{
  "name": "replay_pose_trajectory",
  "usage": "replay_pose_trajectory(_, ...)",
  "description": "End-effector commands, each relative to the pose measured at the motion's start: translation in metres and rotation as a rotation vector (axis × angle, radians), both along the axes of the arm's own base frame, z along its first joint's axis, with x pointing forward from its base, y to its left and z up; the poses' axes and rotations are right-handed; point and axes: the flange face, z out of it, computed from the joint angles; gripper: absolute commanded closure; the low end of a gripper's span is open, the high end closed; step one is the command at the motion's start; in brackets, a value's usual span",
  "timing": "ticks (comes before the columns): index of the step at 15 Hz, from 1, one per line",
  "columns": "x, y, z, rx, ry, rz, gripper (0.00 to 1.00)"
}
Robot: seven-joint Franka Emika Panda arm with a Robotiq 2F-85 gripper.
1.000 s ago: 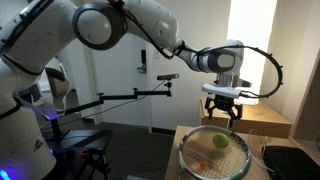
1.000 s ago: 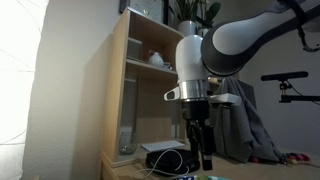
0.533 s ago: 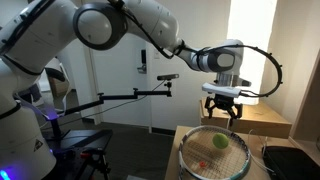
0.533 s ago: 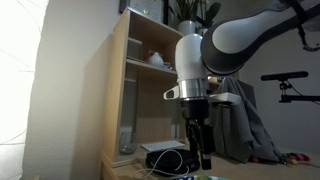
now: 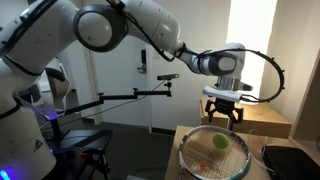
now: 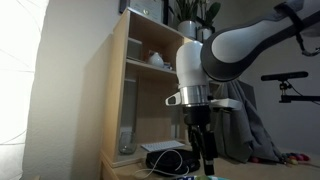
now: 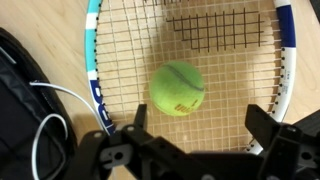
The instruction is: Pick the ball on the racket and drop it on the floor
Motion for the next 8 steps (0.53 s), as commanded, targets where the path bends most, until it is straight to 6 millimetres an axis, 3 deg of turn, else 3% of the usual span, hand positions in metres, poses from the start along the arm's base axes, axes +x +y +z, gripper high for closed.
replay_pose_trajectory(1, 0.004, -0.012, -0.016, 0.0, 0.032, -0.035, 0.0)
replay_pose_trajectory(8, 0.004, -0.025, -0.045, -0.016, 0.075, -0.047, 0.0)
